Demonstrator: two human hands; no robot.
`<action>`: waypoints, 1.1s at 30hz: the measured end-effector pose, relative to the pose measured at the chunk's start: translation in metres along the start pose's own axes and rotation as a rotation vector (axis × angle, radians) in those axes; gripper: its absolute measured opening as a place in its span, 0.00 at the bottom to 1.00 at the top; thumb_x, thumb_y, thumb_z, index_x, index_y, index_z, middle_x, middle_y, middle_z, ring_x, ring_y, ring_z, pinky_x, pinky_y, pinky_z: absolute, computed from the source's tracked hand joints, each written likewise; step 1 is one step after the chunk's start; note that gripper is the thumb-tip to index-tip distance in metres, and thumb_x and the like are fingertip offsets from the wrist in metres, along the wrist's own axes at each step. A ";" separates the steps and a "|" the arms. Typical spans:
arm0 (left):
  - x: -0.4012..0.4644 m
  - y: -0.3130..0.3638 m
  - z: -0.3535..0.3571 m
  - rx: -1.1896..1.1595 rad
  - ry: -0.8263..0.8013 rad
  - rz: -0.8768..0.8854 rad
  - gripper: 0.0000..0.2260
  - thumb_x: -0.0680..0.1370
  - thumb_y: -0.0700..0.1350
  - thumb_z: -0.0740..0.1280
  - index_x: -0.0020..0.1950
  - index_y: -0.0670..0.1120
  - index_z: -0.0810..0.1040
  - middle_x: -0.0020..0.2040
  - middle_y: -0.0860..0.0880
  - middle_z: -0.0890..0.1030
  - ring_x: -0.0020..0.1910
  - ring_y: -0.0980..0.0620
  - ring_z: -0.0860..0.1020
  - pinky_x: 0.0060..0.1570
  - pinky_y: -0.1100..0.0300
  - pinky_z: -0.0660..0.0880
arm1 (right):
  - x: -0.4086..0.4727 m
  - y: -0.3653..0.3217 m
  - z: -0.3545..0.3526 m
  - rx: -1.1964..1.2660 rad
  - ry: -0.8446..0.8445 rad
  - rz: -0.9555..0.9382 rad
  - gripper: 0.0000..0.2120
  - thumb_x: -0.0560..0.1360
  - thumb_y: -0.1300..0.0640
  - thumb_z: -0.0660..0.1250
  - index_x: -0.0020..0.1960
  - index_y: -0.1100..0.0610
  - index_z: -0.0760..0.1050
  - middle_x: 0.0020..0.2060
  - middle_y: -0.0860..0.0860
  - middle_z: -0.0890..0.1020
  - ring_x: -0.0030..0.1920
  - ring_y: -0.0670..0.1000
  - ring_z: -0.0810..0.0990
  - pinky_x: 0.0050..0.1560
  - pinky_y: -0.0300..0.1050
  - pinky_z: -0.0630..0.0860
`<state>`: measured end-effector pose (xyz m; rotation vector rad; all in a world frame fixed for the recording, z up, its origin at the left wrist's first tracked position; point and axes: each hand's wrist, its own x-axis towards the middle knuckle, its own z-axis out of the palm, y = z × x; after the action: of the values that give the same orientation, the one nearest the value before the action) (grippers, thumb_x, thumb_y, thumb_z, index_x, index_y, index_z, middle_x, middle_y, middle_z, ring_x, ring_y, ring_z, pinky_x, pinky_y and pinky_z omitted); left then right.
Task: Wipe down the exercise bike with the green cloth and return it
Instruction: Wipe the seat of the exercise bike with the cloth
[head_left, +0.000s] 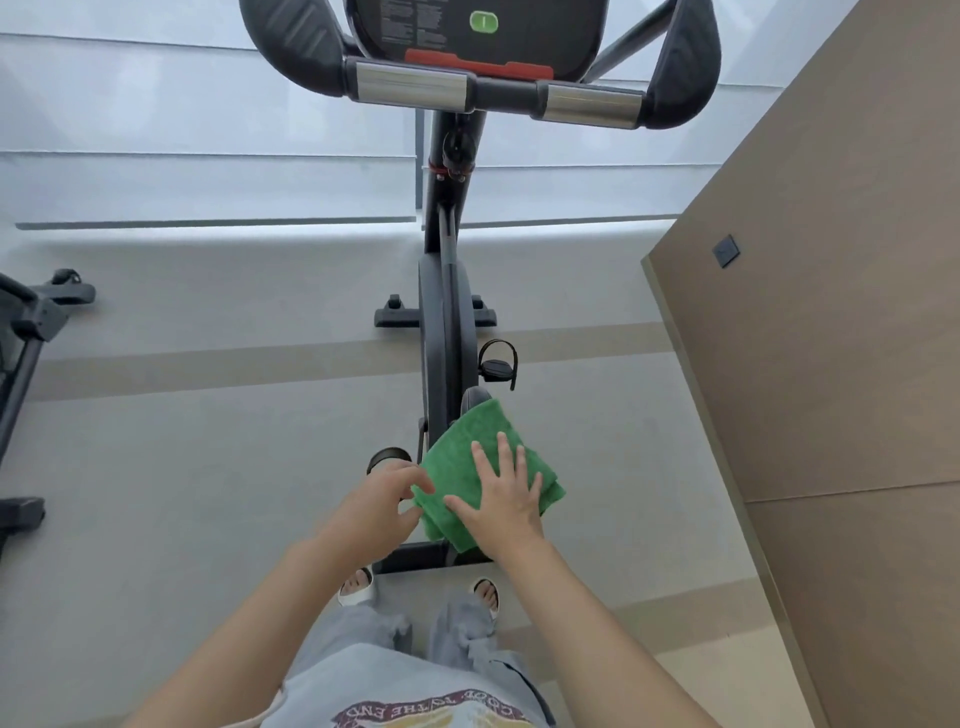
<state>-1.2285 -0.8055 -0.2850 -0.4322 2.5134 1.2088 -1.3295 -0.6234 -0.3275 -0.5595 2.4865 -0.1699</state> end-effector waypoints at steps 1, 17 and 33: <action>-0.001 -0.001 -0.001 0.003 0.002 -0.001 0.11 0.79 0.40 0.70 0.56 0.56 0.80 0.63 0.56 0.77 0.54 0.59 0.79 0.56 0.58 0.78 | 0.000 -0.002 0.008 -0.026 0.020 0.013 0.44 0.79 0.28 0.58 0.86 0.43 0.42 0.85 0.52 0.39 0.85 0.62 0.40 0.80 0.73 0.45; 0.000 -0.034 0.012 0.000 -0.047 -0.093 0.10 0.82 0.40 0.65 0.55 0.54 0.80 0.59 0.60 0.78 0.54 0.61 0.79 0.46 0.75 0.70 | 0.117 -0.033 0.006 -0.113 0.240 0.117 0.33 0.83 0.45 0.61 0.84 0.44 0.51 0.76 0.61 0.60 0.64 0.63 0.72 0.61 0.61 0.73; -0.004 -0.020 0.010 -0.038 -0.046 -0.105 0.11 0.82 0.40 0.64 0.55 0.54 0.81 0.52 0.60 0.79 0.38 0.75 0.75 0.36 0.70 0.69 | 0.008 0.035 0.025 0.113 0.500 -0.194 0.18 0.79 0.67 0.71 0.69 0.64 0.80 0.68 0.63 0.79 0.68 0.65 0.79 0.69 0.62 0.77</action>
<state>-1.2155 -0.8086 -0.3032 -0.5323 2.4004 1.2145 -1.3339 -0.5951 -0.3606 -0.7875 2.8701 -0.5848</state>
